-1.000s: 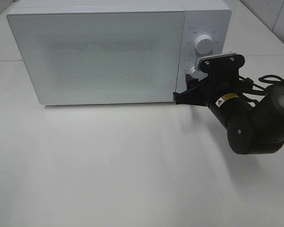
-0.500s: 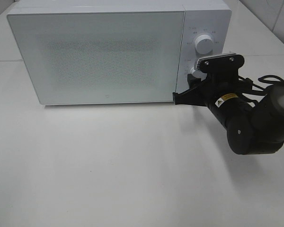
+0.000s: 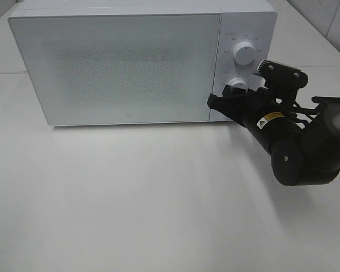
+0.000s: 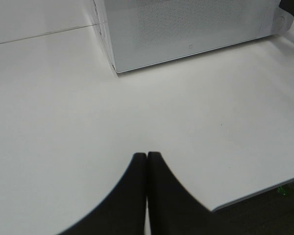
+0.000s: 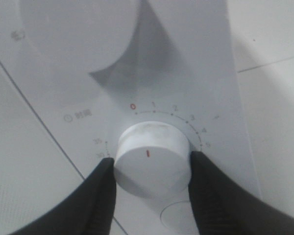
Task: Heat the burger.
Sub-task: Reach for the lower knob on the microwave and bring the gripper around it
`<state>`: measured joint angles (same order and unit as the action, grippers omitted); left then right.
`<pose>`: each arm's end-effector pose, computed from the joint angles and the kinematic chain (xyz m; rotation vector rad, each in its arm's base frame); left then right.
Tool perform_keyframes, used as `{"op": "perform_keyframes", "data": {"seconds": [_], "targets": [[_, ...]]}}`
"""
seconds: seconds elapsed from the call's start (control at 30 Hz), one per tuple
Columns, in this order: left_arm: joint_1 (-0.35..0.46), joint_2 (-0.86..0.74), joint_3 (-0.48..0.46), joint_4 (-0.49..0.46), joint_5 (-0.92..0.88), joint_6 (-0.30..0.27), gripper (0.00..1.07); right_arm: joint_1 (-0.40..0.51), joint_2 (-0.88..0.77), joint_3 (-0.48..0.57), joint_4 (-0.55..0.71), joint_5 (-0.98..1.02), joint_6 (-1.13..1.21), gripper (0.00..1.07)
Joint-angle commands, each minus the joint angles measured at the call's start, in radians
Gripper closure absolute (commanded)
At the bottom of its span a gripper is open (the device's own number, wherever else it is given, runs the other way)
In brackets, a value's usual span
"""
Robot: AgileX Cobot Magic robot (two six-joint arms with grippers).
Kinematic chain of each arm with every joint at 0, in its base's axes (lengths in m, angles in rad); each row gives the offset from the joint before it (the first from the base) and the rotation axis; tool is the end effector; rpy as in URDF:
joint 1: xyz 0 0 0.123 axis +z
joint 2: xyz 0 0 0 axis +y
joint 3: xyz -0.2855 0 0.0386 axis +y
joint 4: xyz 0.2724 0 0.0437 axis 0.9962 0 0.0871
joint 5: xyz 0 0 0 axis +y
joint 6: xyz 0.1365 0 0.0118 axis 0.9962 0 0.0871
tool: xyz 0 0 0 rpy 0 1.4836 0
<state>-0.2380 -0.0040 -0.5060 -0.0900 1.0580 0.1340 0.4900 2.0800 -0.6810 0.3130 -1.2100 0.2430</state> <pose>0.0491 -0.0230 0.2709 0.3804 1.9968 -0.1730 0.3651 0.1500 0.0769 0.1075 1.6959 0.3886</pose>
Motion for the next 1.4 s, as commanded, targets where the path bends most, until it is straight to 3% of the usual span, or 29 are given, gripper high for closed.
{"op": "perform_keyframes", "data": {"seconds": [0.03, 0.5, 0.8, 1.07, 1.2, 1.27, 1.3, 1.33, 1.37, 1.4], "targets": [[0.003, -0.021, 0.004, -0.003, -0.016, -0.004, 1.06, -0.002, -0.009, -0.009, 0.027, -0.183, 0.219, 1.07], [0.003, -0.021, 0.004, -0.003, -0.016, -0.004, 1.06, -0.002, -0.009, -0.009, 0.064, -0.183, 0.991, 1.07], [0.003, -0.021, 0.004, -0.003, -0.016, -0.004, 1.06, -0.002, -0.009, -0.009, 0.106, -0.183, 1.198, 1.07], [0.003, -0.021, 0.004, -0.003, -0.016, -0.004, 1.06, -0.002, -0.009, -0.009, 0.106, -0.183, 1.207, 1.07], [0.003, -0.021, 0.004, -0.003, -0.016, -0.004, 1.06, -0.002, -0.009, -0.009, 0.105, -0.183, 1.202, 0.99], [0.003, -0.021, 0.004, -0.003, -0.016, -0.004, 1.06, -0.002, -0.009, -0.008, 0.105, -0.183, 1.195, 0.80], [0.003, -0.021, 0.004, -0.003, -0.016, -0.004, 1.06, -0.002, -0.009, -0.008, 0.105, -0.183, 1.195, 0.80], [0.003, -0.021, 0.004, -0.003, -0.016, -0.004, 1.06, -0.002, -0.009, -0.007, 0.106, -0.183, 1.195, 0.73], [0.003, -0.021, 0.004, -0.003, -0.016, -0.004, 1.06, -0.002, -0.009, -0.003, 0.106, -0.182, 1.179, 0.60], [0.003, -0.021, 0.004, -0.003, -0.016, -0.004, 1.06, -0.002, -0.009, -0.003, 0.106, -0.182, 1.179, 0.60]]}}
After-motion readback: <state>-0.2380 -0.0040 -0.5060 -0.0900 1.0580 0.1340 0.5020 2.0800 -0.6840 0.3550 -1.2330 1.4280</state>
